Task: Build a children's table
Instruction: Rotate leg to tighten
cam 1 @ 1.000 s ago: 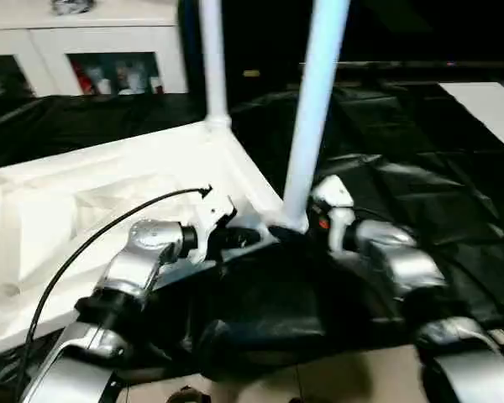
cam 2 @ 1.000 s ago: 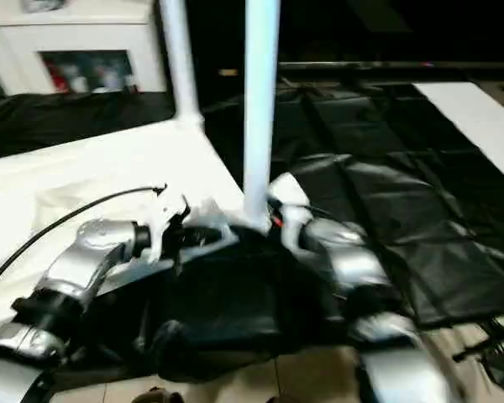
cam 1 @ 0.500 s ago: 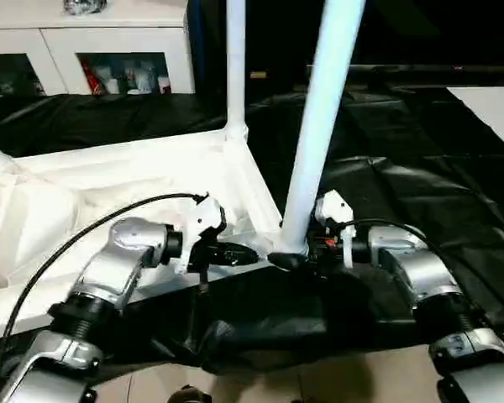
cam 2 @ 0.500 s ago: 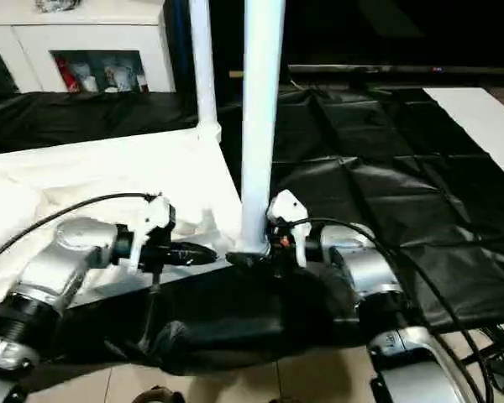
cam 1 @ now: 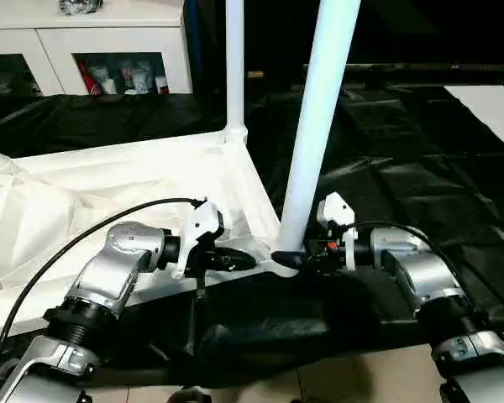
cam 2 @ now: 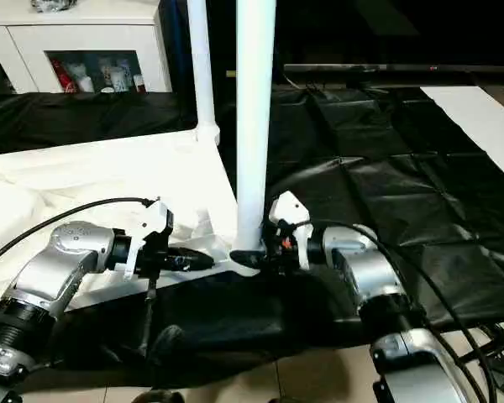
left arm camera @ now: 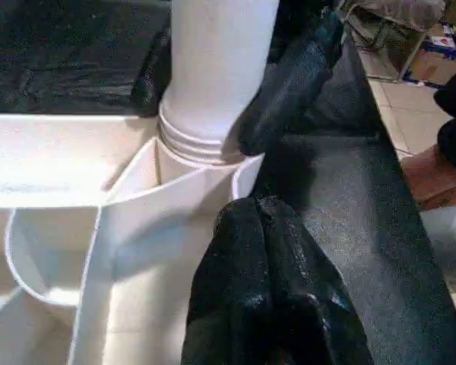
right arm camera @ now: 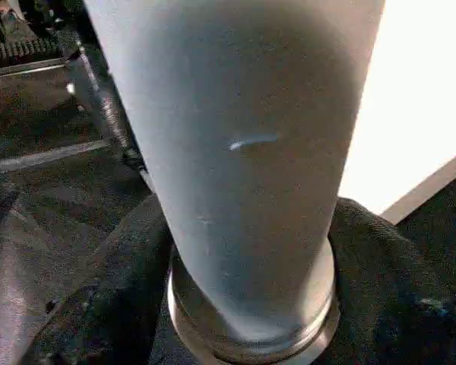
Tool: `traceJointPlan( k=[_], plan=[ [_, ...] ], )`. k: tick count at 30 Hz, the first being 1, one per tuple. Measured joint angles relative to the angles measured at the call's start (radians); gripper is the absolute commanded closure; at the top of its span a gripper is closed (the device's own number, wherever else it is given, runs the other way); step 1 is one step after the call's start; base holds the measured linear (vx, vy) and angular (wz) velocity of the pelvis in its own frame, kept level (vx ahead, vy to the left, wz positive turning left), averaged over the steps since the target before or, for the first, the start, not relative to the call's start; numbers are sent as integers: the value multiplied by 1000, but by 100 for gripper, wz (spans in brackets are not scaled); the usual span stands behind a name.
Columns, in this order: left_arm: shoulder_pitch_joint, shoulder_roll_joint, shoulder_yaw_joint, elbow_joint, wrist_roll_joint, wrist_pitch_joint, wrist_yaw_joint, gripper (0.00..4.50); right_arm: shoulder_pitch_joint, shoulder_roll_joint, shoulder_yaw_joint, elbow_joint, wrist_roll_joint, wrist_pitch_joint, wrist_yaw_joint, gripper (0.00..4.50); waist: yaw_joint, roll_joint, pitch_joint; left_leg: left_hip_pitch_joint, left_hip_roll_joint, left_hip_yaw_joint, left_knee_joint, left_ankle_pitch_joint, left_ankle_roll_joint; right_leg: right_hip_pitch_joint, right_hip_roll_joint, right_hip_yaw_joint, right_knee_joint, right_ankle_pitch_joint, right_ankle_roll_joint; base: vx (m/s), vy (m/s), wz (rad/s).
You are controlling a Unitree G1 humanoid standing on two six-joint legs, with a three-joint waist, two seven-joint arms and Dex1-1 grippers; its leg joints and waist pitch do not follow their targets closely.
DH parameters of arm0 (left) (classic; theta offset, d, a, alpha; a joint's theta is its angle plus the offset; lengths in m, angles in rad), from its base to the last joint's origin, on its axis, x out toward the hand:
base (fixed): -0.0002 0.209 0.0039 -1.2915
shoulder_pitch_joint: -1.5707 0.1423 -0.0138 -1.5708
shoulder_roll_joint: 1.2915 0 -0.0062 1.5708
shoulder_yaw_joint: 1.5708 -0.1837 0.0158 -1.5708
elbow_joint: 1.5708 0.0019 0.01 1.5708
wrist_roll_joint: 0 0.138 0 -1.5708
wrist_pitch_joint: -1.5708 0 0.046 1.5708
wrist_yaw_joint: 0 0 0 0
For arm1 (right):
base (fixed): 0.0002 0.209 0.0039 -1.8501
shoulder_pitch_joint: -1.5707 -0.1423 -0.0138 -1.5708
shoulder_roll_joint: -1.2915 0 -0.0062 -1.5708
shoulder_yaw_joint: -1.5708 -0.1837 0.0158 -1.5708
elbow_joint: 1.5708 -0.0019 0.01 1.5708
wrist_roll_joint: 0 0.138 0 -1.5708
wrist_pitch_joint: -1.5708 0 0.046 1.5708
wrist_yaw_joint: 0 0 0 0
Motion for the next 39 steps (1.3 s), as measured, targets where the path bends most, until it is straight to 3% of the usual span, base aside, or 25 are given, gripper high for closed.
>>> traceJointPlan(
  k=[2,4,9,18,29,39],
  plan=[
    [-3,-7,4,-2,16,-22,41,450,2,-1,0,-3,0,0,-1,174,1,0,0,0,0,0,0,0,0,0,0,0,0,0,0,0,0,0],
    [-9,-13,10,-2,17,-17,65,409,4,-1,0,-6,0,0,-1,178,0,0,0,0,0,0,0,0,0,0,0,0,0,0,0,0,0,0],
    [5,18,9,-84,-4,72,33,372,7,0,1,-9,1,-1,-1,180,-1,0,0,0,0,0,0,0,0,0,0,0,0,0,0,0,0,0],
    [39,38,-20,-94,14,88,39,307,7,3,1,-9,0,-1,-12,180,-1,0,0,0,0,0,0,0,0,0,0,0,0,0,0,0,0,0],
    [29,46,-49,-38,85,42,100,307,7,4,3,-9,0,-2,-17,180,-3,0,0,1,0,0,0,0,0,0,0,0,1,0,0,0,0,0],
    [29,48,-50,-32,75,43,70,397,7,3,4,-9,0,-3,-18,180,-2,0,0,1,0,0,0,0,0,0,0,0,1,1,-1,0,0,0]
  ],
)
